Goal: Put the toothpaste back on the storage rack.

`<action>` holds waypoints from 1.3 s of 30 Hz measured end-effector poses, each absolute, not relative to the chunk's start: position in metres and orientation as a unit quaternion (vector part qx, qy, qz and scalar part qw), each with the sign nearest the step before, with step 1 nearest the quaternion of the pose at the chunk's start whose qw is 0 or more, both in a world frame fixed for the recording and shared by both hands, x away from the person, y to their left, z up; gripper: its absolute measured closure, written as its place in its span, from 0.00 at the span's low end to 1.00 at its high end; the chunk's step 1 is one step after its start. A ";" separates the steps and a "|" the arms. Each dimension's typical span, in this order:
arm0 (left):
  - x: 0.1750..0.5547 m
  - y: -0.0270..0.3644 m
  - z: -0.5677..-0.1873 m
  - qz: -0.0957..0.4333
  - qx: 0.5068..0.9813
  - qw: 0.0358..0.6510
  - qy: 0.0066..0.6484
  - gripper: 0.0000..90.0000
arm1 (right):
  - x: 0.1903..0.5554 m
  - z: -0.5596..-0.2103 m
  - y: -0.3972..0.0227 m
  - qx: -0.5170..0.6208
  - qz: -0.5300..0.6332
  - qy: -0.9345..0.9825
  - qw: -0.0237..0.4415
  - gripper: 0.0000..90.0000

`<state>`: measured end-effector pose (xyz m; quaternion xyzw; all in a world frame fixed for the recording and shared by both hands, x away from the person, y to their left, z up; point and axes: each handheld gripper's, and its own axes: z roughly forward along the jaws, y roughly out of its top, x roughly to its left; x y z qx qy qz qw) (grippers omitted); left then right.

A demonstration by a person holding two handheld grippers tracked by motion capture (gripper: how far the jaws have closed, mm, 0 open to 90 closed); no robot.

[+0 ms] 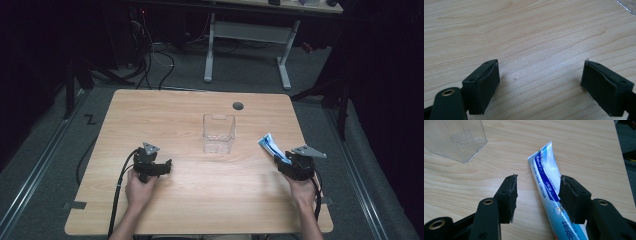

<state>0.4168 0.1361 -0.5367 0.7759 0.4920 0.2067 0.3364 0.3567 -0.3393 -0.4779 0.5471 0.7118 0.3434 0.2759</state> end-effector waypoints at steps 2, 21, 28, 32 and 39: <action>0.416 0.136 -0.537 0.207 0.776 0.337 0.492 0.17 | 0.365 -0.478 -0.339 0.551 0.341 0.713 0.269 0.54; 0.416 0.137 -0.537 0.208 0.772 0.338 0.497 0.18 | 0.422 -0.482 -0.338 0.557 0.267 0.753 0.225 0.47; 0.416 0.138 -0.537 0.210 0.770 0.336 0.500 0.18 | 0.436 -0.490 -0.343 0.558 0.248 0.761 0.218 0.46; 0.416 0.138 -0.537 0.210 0.770 0.336 0.501 0.18 | 0.445 -0.495 -0.337 0.554 0.212 0.779 0.202 0.45; 0.416 0.138 -0.537 0.210 0.770 0.336 0.500 0.18 | 0.455 -0.502 -0.331 0.554 0.168 0.794 0.187 0.48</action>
